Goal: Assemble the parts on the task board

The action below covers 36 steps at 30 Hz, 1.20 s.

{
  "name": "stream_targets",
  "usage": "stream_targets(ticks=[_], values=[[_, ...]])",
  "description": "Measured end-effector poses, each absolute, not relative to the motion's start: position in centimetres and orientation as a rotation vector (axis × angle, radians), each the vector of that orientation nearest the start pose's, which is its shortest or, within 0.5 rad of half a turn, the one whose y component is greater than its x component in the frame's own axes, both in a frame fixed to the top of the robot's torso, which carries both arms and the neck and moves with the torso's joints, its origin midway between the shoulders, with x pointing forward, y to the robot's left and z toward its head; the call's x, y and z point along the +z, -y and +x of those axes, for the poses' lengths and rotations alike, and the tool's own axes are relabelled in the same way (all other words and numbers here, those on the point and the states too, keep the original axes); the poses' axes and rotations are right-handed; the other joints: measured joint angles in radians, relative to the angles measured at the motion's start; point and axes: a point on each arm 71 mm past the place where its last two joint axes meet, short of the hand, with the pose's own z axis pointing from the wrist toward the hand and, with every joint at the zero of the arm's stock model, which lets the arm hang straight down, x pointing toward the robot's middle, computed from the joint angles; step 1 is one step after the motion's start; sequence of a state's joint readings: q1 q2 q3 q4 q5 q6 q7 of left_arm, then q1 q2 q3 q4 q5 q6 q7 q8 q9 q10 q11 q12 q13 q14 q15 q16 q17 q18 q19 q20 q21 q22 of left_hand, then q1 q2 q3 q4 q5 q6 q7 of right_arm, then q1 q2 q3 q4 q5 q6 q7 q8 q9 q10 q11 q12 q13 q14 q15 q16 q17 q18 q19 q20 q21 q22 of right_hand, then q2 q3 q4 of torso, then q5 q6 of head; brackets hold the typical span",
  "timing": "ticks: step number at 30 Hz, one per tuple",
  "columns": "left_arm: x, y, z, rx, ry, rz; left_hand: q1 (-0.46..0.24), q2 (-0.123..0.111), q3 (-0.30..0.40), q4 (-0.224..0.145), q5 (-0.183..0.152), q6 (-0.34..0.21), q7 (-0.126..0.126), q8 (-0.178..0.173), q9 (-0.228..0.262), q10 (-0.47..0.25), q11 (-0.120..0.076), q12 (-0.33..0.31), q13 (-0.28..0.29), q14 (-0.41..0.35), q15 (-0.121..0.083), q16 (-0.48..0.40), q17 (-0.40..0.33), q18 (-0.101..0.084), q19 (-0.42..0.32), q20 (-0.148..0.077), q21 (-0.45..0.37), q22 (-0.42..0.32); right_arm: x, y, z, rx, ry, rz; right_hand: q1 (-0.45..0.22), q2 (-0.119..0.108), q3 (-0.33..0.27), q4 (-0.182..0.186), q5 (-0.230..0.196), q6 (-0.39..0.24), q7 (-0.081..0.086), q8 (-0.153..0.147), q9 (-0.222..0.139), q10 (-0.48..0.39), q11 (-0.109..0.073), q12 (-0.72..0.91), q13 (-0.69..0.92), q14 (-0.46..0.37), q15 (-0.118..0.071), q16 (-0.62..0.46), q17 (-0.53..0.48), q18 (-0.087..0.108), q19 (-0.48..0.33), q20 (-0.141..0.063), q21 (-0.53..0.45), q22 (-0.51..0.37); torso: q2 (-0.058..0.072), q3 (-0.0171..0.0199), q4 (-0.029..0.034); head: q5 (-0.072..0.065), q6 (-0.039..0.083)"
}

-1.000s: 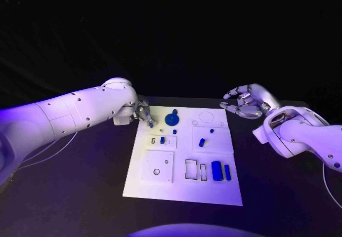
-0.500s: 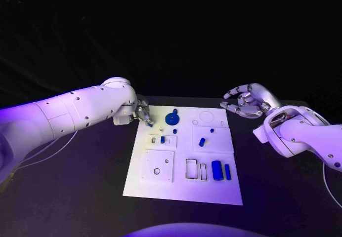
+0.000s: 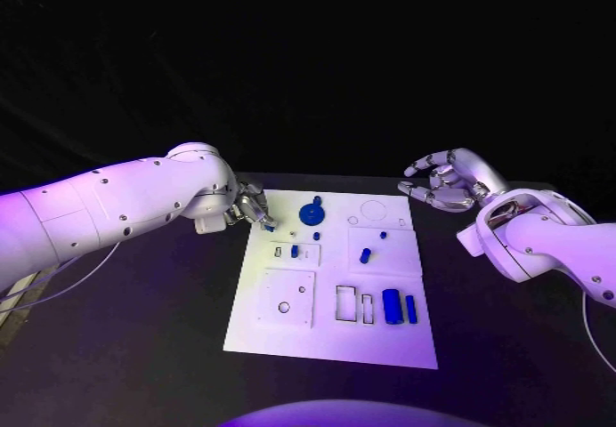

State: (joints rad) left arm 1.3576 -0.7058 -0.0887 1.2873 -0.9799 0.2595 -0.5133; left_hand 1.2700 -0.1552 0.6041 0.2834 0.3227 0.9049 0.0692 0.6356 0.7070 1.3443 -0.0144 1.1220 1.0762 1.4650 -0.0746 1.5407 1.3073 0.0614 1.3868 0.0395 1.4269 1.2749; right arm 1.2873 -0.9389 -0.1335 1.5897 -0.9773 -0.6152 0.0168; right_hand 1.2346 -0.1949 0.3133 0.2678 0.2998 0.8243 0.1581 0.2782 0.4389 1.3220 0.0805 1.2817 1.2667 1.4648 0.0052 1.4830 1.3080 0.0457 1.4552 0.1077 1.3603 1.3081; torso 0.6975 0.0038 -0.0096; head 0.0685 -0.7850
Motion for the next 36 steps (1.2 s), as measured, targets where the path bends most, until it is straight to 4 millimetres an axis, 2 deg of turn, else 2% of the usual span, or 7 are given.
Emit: stream_targets(ticks=[4, 5, 6, 12, 18, 28, 36], values=[[-18.4, -21.7, 52.3, -0.397, -2.335, -0.234, -0.021, -0.014, 0.009, 0.007, 0.003, 0.004, -0.003, 0.010, 0.008, 0.011, -0.004, 0.016, 0.014, 0.000, 0.000, 0.004, 0.000, 0.000, 0.009, -0.002, 0.012, 0.016, -15.9, 24.3, 48.0, 0.817, -1.478, 0.325, 0.000, 0.000, 0.000, 0.000, 0.000, 0.000, 0.000, 0.000, 0.000, 0.000, 0.000, 0.000, 0.000, 0.000, 0.000, 0.000, 0.000, 0.000, 0.000, 0.000, 0.000, 0.000, -0.003, -0.0002, 0.0037, 0.000, -0.002], [-18.5, -21.8, 52.0, -0.405, -2.331, -0.242, -0.024, -0.017, 0.022, -0.003, 0.003, 0.004, -0.003, 0.012, 0.009, 0.011, -0.004, 0.016, 0.015, 0.000, 0.000, 0.004, 0.000, 0.000, 0.010, -0.001, 0.014, 0.019, -15.9, 24.3, 48.0, 0.816, -1.478, 0.326, 0.000, 0.000, 0.000, 0.000, 0.000, 0.000, 0.000, 0.000, 0.000, 0.000, 0.000, 0.000, 0.000, 0.000, 0.000, 0.000, 0.000, 0.000, 0.000, 0.000, 0.000, 0.000, -0.004, -0.0005, 0.0044, 0.000, -0.003], [-18.6, -21.7, 51.7, -0.412, -2.327, -0.246, -0.030, -0.023, 0.054, -0.033, 0.002, 0.004, -0.003, 0.013, 0.009, 0.014, -0.007, 0.017, 0.017, 0.000, 0.000, 0.004, 0.000, 0.000, 0.016, -0.002, 0.015, 0.022, -15.9, 24.3, 48.0, 0.816, -1.478, 0.326, 0.000, 0.000, 0.000, 0.000, 0.000, 0.000, 0.000, 0.000, 0.000, 0.000, 0.000, 0.000, 0.000, 0.000, 0.000, 0.000, 0.000, 0.000, 0.000, 0.000, 0.000, 0.000, -0.005, -0.0009, 0.0057, -0.001, -0.004], [-19.3, -21.2, 50.7, -0.438, -2.301, -0.263, -0.042, -0.027, 0.060, -0.027, 0.002, 0.004, -0.003, 0.024, 0.014, 0.021, -0.007, 0.024, 0.023, 0.000, 0.000, 0.005, 0.000, 0.000, 0.024, -0.002, 0.022, 0.033, -16.0, 24.3, 48.0, 0.815, -1.481, 0.327, 0.000, 0.000, 0.000, 0.000, 0.000, 0.000, 0.000, 0.000, 0.001, 0.000, 0.000, 0.000, 0.000, 0.000, 0.000, 0.000, 0.000, 0.000, 0.000, 0.000, 0.000, 0.000, -0.009, -0.0021, 0.0110, -0.003, -0.009], [-19.9, -20.5, 50.0, -0.442, -2.292, -0.237, -0.044, -0.029, 0.061, -0.028, 0.002, 0.004, -0.003, 0.024, 0.014, 0.021, -0.007, 0.027, 0.023, 0.000, 0.000, 0.008, 0.000, 0.000, 0.027, -0.005, 0.022, 0.033, -16.2, 24.3, 47.9, 0.815, -1.484, 0.329, 0.000, 0.000, 0.000, 0.000, 0.000, 0.000, 0.000, 0.000, 0.001, 0.000, 0.000, 0.000, 0.000, 0.000, 0.000, 0.000, 0.000, 0.000, 0.000, 0.000, 0.000, 0.000, -0.010, -0.0031, 0.0111, -0.003, -0.012], [-20.7, -19.6, 49.5, -0.412, -2.284, -0.164, -0.059, -0.036, 0.076, -0.044, 0.002, 0.009, -0.005, 0.027, 0.016, 0.025, -0.010, 0.027, 0.023, 0.000, 0.000, 0.008, 0.000, 0.000, 0.027, -0.005, 0.026, 0.033, -16.3, 24.3, 47.9, 0.815, -1.486, 0.329, 0.000, 0.000, 0.000, 0.000, 0.000, 0.000, 0.000, 0.004, 0.001, 0.000, 0.000, 0.000, 0.000, 0.000, 0.000, 0.000, 0.000, 0.000, 0.000, 0.000, 0.000, 0.000, -0.008, -0.0017, 0.0106, -0.002, -0.015], [-20.9, -19.3, 49.5, -0.386, -2.285, -0.113, -0.061, -0.038, 0.079, -0.041, 0.002, 0.009, -0.005, 0.030, 0.016, 0.025, -0.010, 0.027, 0.023, 0.000, 0.000, 0.008, 0.000, 0.000, 0.027, -0.005, 0.026, 0.033, -16.3, 24.3, 47.9, 0.816, -1.486, 0.329, 0.000, 0.000, 0.000, 0.000, 0.000, 0.000, 0.000, 0.004, 0.001, 0.000, 0.000, 0.000, 0.000, 0.000, 0.000, 0.000, 0.000, 0.000, 0.000, 0.000, 0.000, 0.000, -0.008, -0.0013, 0.0111, -0.002, -0.018]])
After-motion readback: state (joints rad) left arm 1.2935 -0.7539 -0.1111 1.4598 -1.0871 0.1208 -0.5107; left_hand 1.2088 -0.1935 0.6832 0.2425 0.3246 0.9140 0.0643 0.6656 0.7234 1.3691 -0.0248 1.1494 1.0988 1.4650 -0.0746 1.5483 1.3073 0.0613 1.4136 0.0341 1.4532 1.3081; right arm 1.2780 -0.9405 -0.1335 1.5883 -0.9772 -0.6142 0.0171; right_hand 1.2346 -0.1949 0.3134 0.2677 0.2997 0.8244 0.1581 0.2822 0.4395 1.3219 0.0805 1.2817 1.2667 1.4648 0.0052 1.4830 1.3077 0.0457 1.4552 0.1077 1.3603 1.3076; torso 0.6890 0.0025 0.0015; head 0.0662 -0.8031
